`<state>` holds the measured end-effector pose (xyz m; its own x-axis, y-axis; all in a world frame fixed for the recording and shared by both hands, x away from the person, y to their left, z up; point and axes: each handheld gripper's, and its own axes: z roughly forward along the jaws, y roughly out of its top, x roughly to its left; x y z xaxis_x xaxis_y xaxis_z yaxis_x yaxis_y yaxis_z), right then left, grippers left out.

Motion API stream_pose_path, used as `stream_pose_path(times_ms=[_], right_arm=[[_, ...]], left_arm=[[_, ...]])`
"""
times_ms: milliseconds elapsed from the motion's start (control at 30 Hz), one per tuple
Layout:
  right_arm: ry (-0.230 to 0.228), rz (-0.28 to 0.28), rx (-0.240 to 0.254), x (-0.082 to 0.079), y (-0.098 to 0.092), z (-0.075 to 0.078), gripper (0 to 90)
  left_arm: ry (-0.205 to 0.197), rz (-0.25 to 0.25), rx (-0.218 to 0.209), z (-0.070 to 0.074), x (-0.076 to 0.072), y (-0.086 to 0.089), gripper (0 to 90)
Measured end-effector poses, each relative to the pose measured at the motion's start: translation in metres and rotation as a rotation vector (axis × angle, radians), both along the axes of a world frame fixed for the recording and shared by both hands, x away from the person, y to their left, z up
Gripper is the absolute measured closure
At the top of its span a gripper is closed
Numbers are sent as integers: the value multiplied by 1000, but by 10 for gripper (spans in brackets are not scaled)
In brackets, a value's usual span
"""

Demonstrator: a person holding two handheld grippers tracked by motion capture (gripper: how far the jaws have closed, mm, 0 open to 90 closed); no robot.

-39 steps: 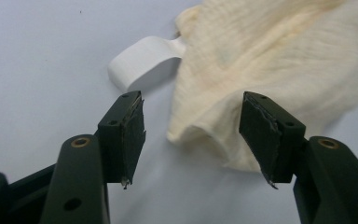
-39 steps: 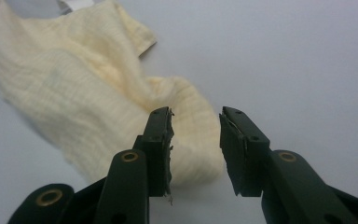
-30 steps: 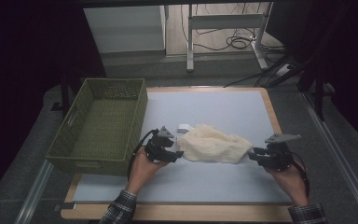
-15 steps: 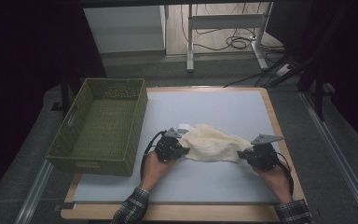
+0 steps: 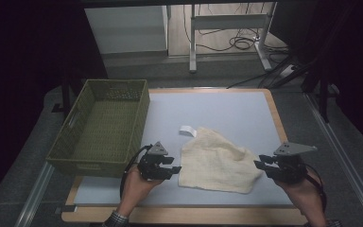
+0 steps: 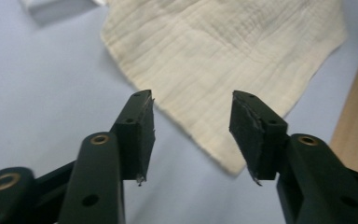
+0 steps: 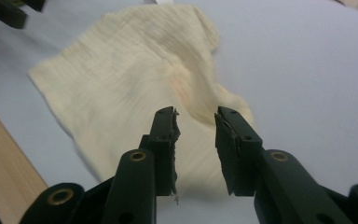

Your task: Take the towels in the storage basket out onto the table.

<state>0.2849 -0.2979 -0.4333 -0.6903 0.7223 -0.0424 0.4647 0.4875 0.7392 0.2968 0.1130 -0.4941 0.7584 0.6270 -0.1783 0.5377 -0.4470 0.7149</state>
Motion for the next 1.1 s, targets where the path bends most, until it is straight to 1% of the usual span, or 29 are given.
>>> stream_pose_path(times_ms=[33, 67, 133, 167, 200, 233, 300, 333, 367, 400, 433, 467, 533, 567, 600, 633, 667, 700, 733, 767, 800, 833, 867, 900, 933, 967, 1000, 1100], right_arm=[[0, 0, 0, 0, 0, 0, 674], [12, -9, 4, 2, -3, -4, 670], [38, -24, 6, 4, -9, -12, 670], [47, -30, 3, 4, -12, -17, 670], [59, -37, 1, 3, -15, -24, 669], [59, -37, 1, 3, -15, -24, 669], [67, -45, 0, 1, -18, -29, 641], [78, -58, -4, 0, -22, -36, 627], [86, -55, -2, -1, -25, -41, 626], [91, -53, -7, -2, -26, -44, 626], [97, -54, -23, -3, -27, -48, 625], [103, -50, -45, -4, -28, -53, 618], [120, -43, -44, -5, -29, -59, 572], [120, -43, -44, -5, -29, -59, 572], [129, -40, -39, -4, -29, -63, 549], [128, -36, -35, -4, -29, -67, 538], [132, -38, -38, -3, -28, -70, 534], [120, -43, -38, 1, -26, -77, 558], [122, -46, -32, 4, -25, -80, 630], [122, -46, -32, 4, -25, -80, 630], [101, -45, -10, 7, -24, -82, 790], [108, -40, 6, 8, -23, -82, 844], [102, -38, 18, 8, -22, -80, 865], [102, -38, 18, 8, -22, -80, 865], [92, -21, 25, 6, -18, -72, 870], [92, -21, 25, 6, -18, -72, 870], [69, -3, 21, 4, -13, -59, 870], [43, 25, 27, 6, -3, -40, 869]], left_arm=[[5, 7, 0, -3, 1, 1, 466], [7, 15, 6, -6, 2, 1, 466], [7, 29, 14, -12, 5, 0, 418], [3, 32, 10, -14, 5, -2, 390], [-5, 33, 6, -17, 6, -5, 323], [-9, 34, 6, -19, 7, -7, 323], [-26, 37, 17, -25, 8, -14, 267], [-53, 34, 37, -31, 8, -21, 218], [-58, 35, 46, -33, 8, -23, 197], [-58, 35, 46, -33, 8, -23, 181], [-64, 40, 59, -36, 8, -26, 169], [-73, 46, 89, -42, 9, -30, 153], [-87, 52, 123, -47, 9, -33, 137], [-87, 52, 123, -47, 9, -33, 125], [-96, 54, 120, -49, 9, -33, 125], [-96, 57, 107, -51, 9, -33, 112], [-95, 61, 104, -51, 9, -32, 111], [-98, 60, 108, -51, 9, -33, 111], [-97, 61, 106, -51, 9, -32, 111], [-97, 61, 106, -51, 9, -32, 110], [-96, 62, 105, -51, 9, -32, 109], [-95, 62, 104, -51, 9, -32, 109], [-94, 63, 103, -51, 9, -32, 109], [-94, 63, 103, -51, 9, -32, 109], [-94, 63, 103, -52, 9, -32, 108], [-94, 63, 103, -52, 9, -32, 108], [-94, 63, 103, -52, 9, -32, 108], [-96, 63, 103, -52, 9, -32, 109]])
